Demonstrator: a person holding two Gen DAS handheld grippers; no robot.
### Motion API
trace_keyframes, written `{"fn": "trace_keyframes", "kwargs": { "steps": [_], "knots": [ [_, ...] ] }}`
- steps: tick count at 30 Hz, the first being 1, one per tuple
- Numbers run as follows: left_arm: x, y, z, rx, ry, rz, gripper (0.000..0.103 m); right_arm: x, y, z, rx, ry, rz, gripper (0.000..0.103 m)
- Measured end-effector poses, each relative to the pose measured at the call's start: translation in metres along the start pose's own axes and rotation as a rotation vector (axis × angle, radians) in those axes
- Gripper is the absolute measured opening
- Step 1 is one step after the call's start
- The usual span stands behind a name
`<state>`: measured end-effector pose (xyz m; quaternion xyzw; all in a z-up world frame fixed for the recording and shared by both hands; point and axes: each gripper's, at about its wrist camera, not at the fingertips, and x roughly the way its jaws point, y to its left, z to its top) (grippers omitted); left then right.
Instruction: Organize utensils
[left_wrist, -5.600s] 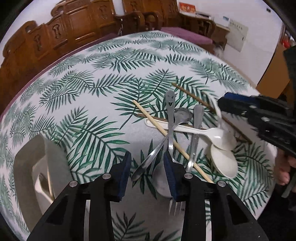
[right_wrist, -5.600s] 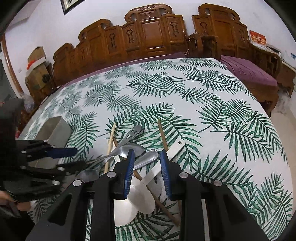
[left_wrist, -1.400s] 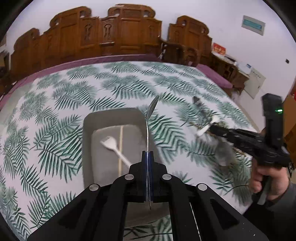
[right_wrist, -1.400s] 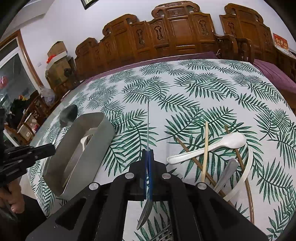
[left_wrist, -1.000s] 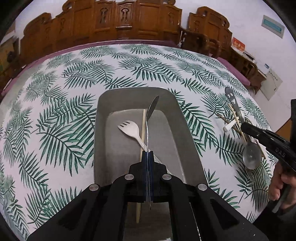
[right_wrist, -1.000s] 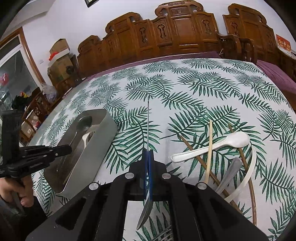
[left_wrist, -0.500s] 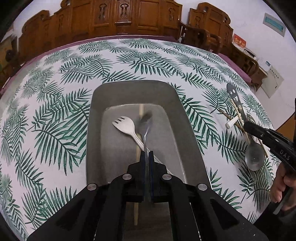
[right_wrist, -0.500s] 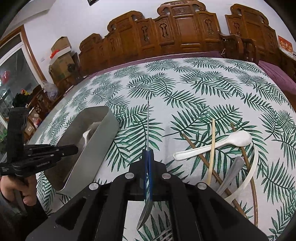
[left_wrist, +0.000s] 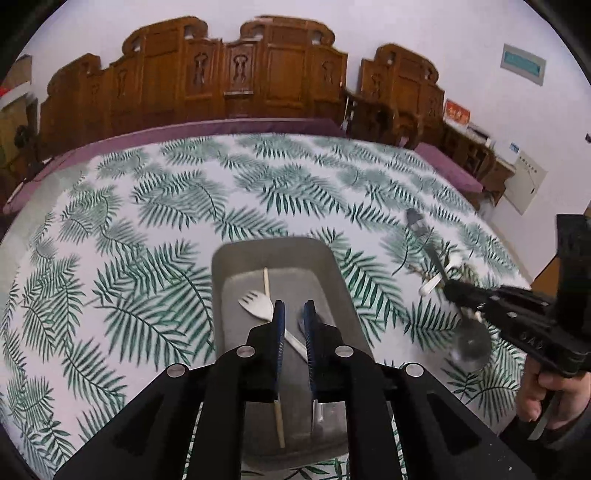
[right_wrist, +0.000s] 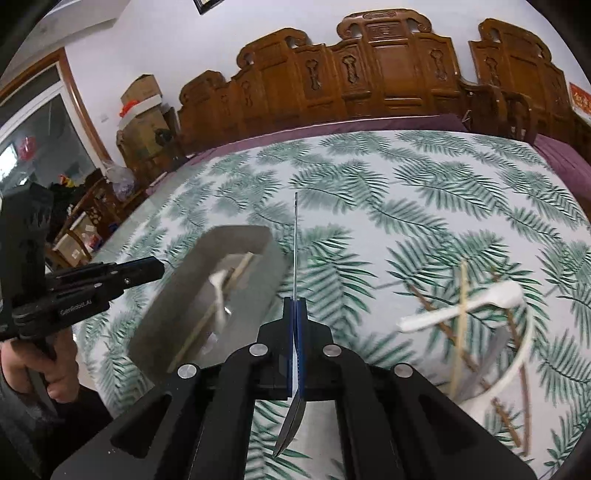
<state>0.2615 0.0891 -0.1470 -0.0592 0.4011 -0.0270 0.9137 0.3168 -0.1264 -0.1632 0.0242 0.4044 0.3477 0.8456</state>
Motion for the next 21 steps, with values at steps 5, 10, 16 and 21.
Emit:
{"fn": "trace_keyframes", "kwargs": {
  "steps": [5,10,16,21],
  "knots": [
    [-0.016,0.013,0.005,-0.011,-0.038,0.008,0.016,0.021,0.032,0.013,-0.015,0.013,0.041,0.002],
    [-0.028,0.028,0.006,-0.025,-0.066,0.022,0.016,0.049,0.054,0.016,-0.015,0.052,0.061,0.002],
    [-0.035,0.043,0.004,-0.036,-0.075,0.042,0.016,0.082,0.073,0.011,-0.03,0.103,0.044,0.002],
    [-0.038,0.052,0.002,-0.052,-0.077,0.049,0.016,0.101,0.086,0.004,-0.071,0.139,0.016,0.002]
  ]
}}
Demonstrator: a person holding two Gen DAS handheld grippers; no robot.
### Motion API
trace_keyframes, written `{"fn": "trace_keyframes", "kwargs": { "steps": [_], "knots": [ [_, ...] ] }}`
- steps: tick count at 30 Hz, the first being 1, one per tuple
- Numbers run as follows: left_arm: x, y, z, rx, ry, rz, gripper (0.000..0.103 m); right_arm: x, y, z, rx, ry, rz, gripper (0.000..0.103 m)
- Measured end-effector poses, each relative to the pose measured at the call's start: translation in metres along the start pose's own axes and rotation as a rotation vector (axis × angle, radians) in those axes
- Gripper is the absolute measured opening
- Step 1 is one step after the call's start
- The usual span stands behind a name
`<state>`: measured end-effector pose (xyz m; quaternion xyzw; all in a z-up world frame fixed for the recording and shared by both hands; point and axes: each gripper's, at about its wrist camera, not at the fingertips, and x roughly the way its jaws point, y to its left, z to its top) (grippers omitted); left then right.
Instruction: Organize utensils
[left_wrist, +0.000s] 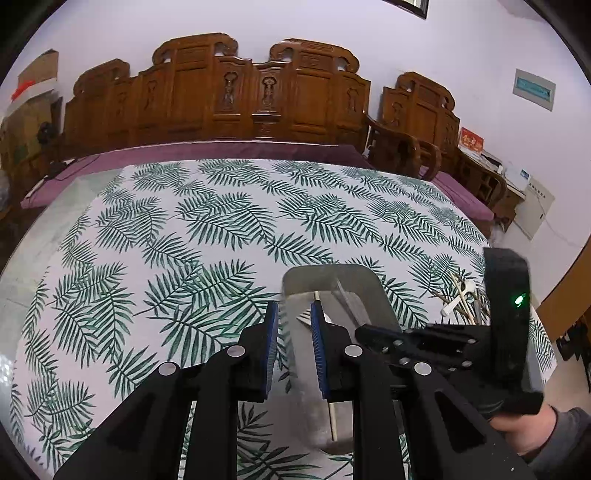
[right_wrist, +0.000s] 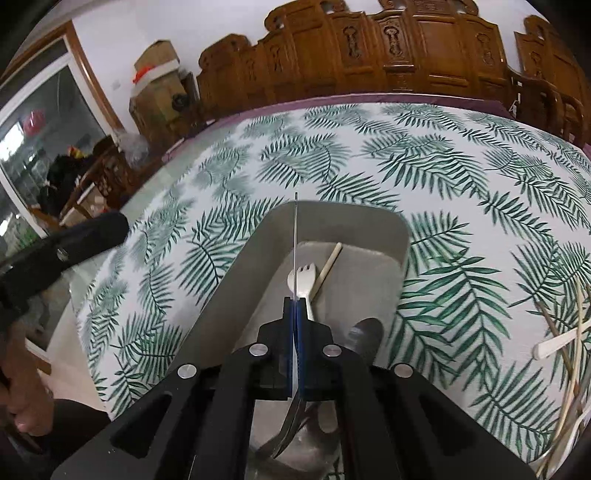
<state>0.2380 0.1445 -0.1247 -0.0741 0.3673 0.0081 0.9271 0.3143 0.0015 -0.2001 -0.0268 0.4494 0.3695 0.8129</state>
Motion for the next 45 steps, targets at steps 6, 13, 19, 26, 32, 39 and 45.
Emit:
{"fn": "trace_keyframes", "kwargs": {
  "steps": [6,13,19,26,32,39,45],
  "knots": [
    [0.0,0.003,0.0,0.001,0.001,0.003,0.016,0.014,0.006,-0.005,-0.03,0.033,-0.039,0.002],
    [0.0,0.002,-0.001,0.004,0.003,0.003,0.016,0.015,0.008,-0.006,-0.05,0.036,-0.048,0.002],
    [0.001,-0.002,-0.001,0.008,0.007,0.005,0.016,0.006,0.007,-0.005,-0.063,0.009,-0.036,0.006],
    [0.005,-0.014,-0.002,0.022,0.014,-0.013,0.016,-0.037,-0.007,-0.005,-0.064,-0.077,-0.032,0.006],
    [0.012,-0.044,-0.003,0.054,0.018,-0.059,0.016,-0.087,-0.048,-0.022,-0.053,-0.132,-0.119,0.006],
    [0.019,-0.092,-0.004,0.117,0.023,-0.118,0.016,-0.138,-0.121,-0.036,0.008,-0.164,-0.265,0.006],
    [0.023,-0.123,-0.008,0.144,0.032,-0.158,0.022,-0.162,-0.163,-0.051,0.055,-0.172,-0.359,0.006]
  ]
}}
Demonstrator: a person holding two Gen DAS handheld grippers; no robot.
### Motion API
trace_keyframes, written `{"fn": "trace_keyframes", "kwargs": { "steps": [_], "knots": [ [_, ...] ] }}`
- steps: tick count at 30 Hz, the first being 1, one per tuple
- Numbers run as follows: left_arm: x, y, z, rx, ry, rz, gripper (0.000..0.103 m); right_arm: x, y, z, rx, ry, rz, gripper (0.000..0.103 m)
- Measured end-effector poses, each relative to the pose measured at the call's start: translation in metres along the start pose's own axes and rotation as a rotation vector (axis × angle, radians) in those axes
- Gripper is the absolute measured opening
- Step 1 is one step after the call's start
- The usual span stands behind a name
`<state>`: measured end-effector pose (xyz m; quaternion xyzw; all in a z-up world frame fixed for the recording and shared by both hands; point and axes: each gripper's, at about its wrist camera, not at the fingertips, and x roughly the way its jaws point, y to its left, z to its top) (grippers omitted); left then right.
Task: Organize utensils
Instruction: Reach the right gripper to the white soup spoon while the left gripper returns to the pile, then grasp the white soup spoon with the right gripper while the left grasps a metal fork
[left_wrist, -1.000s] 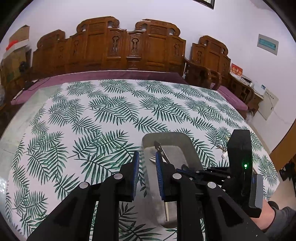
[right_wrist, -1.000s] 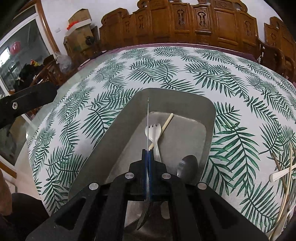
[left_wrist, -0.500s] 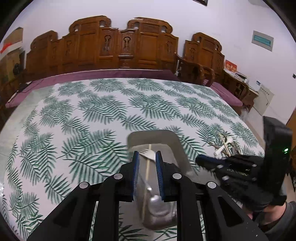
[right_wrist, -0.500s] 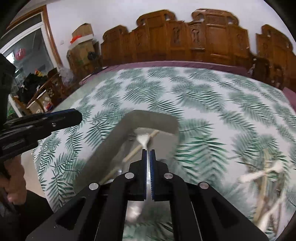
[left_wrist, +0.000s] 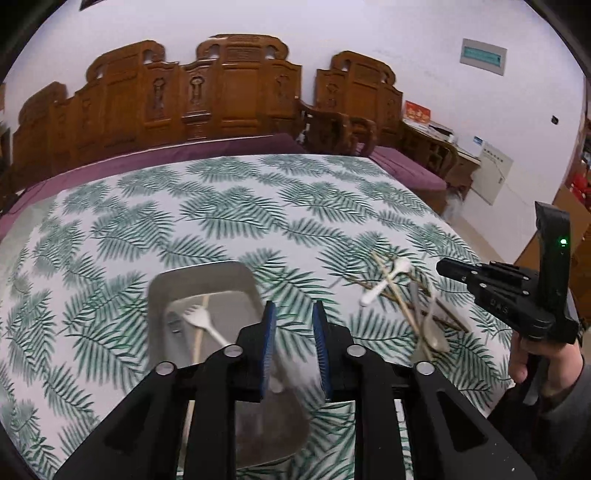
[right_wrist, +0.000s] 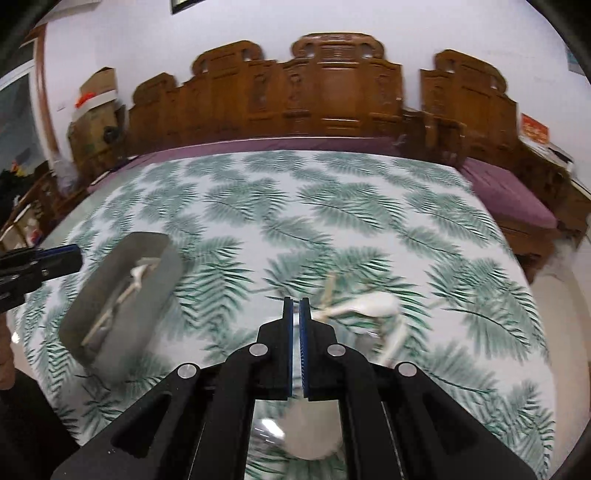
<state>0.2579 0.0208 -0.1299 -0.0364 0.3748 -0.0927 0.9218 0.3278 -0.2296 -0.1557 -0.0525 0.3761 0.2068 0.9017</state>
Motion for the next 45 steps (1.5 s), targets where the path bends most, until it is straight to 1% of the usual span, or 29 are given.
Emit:
{"fn": "trace_keyframes", "kwargs": {
  "steps": [3,4,5,7,12,16,18,25,26,28,29,30,31,36,40,45],
  "knots": [
    [0.006,-0.014,-0.001,0.01,0.011,-0.025,0.022,0.004,-0.012,-0.009,0.019,0.018,-0.023,0.006],
    [0.008,-0.017,-0.002,0.015,0.014,-0.028,0.022,0.007,-0.015,-0.013,0.026,0.027,-0.029,0.008],
    [0.01,-0.02,-0.002,0.021,0.018,-0.03,0.022,0.009,-0.019,-0.017,0.036,0.037,-0.032,0.01],
    [0.013,-0.026,-0.005,0.029,0.027,-0.034,0.022,0.013,-0.023,-0.025,0.052,0.048,-0.028,0.021],
    [0.022,-0.033,-0.009,0.038,0.049,-0.042,0.022,0.027,-0.036,-0.042,0.105,0.104,-0.023,0.032],
    [0.026,-0.039,-0.012,0.048,0.058,-0.043,0.022,0.036,-0.041,-0.048,0.115,0.139,-0.039,0.032],
    [0.028,-0.042,-0.014,0.052,0.063,-0.045,0.022,0.041,-0.046,-0.049,0.153,0.149,-0.018,0.032],
    [0.031,-0.05,-0.019,0.066,0.071,-0.048,0.022,0.056,-0.052,-0.051,0.207,0.186,0.027,0.032],
    [0.032,-0.05,-0.019,0.068,0.072,-0.049,0.022,0.058,-0.052,-0.051,0.213,0.191,0.035,0.032],
    [0.033,-0.053,-0.021,0.072,0.074,-0.051,0.022,0.06,-0.051,-0.051,0.21,0.198,0.04,0.021],
    [0.034,-0.055,-0.022,0.076,0.076,-0.051,0.022,0.06,-0.049,-0.05,0.204,0.199,0.037,0.018],
    [0.035,-0.057,-0.023,0.08,0.077,-0.052,0.022,0.06,-0.049,-0.05,0.2,0.199,0.041,0.011],
    [0.035,-0.058,-0.024,0.083,0.078,-0.053,0.022,0.059,-0.049,-0.05,0.201,0.196,0.046,0.007],
    [0.042,-0.068,-0.03,0.103,0.092,-0.059,0.022,0.046,-0.053,-0.044,0.206,0.147,0.081,0.004],
    [0.048,-0.078,-0.036,0.118,0.106,-0.064,0.022,0.034,-0.065,-0.039,0.228,0.102,0.098,0.004],
    [0.057,-0.09,-0.041,0.135,0.126,-0.069,0.022,0.029,-0.079,-0.036,0.229,0.079,0.093,0.004]
  ]
}}
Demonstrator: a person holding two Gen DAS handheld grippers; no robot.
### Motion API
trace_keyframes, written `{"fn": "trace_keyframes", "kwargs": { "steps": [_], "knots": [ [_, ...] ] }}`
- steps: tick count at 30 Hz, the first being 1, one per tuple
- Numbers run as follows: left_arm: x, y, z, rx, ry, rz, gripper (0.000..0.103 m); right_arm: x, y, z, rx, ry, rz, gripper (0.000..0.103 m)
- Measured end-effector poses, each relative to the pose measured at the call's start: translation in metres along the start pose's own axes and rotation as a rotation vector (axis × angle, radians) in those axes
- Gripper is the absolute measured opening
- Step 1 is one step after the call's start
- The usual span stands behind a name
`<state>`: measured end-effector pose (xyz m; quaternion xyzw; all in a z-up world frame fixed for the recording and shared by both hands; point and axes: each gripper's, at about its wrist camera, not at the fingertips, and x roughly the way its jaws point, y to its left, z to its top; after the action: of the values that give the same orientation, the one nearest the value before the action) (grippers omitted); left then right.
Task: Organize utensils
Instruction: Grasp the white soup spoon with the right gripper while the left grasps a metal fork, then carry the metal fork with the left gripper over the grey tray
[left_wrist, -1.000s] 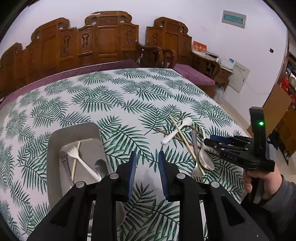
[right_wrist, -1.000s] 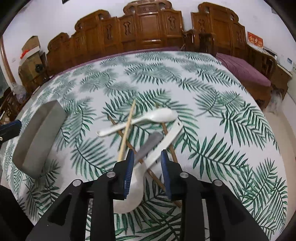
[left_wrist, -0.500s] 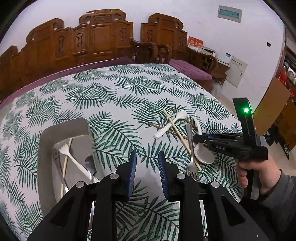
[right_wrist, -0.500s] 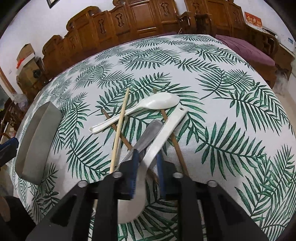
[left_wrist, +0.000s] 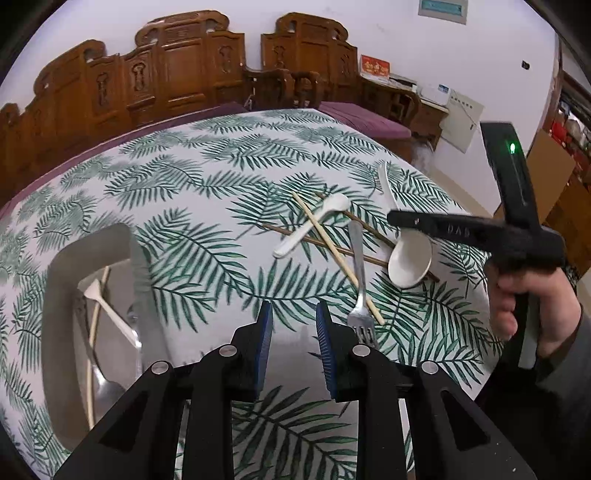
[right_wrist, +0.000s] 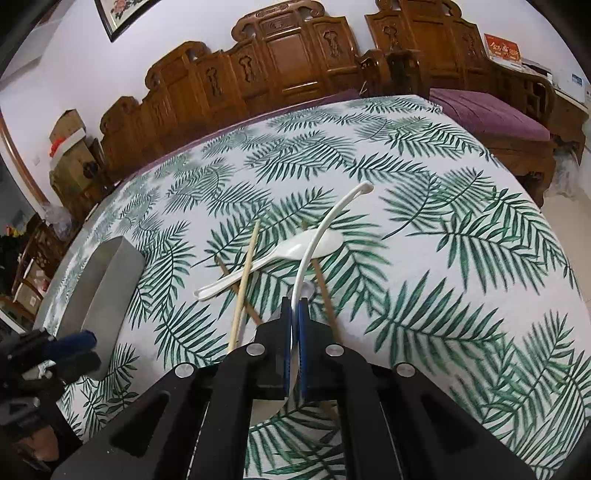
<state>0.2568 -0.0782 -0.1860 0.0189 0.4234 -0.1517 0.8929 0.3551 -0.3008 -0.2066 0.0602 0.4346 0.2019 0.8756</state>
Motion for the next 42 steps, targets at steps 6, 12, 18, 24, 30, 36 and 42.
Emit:
{"fn": "trace_keyframes", "kwargs": {
  "steps": [6,12,18,24,30,36,42],
  "knots": [
    [0.014,-0.014,0.003,0.006,0.029,-0.039,0.022,0.002,-0.01,0.002,-0.005,0.006,-0.024,0.004],
    [0.041,-0.034,0.006,0.05,0.085,-0.06,0.022,0.004,-0.017,0.003,0.009,0.006,-0.032,0.004],
    [0.066,-0.044,0.008,0.046,0.135,-0.088,0.022,0.004,-0.018,0.004,0.023,-0.001,-0.02,0.004],
    [0.083,-0.047,0.012,0.069,0.166,-0.05,0.022,0.005,-0.018,0.004,0.024,-0.001,-0.018,0.004],
    [0.09,-0.046,0.022,0.074,0.175,-0.026,0.023,0.006,-0.016,0.004,0.026,-0.002,-0.009,0.004],
    [0.102,-0.054,0.031,0.12,0.192,-0.019,0.016,0.005,-0.018,0.005,0.037,-0.004,-0.006,0.004],
    [0.106,-0.054,0.035,0.139,0.19,-0.025,0.011,0.006,-0.018,0.005,0.04,-0.001,0.0,0.004]
  ]
}}
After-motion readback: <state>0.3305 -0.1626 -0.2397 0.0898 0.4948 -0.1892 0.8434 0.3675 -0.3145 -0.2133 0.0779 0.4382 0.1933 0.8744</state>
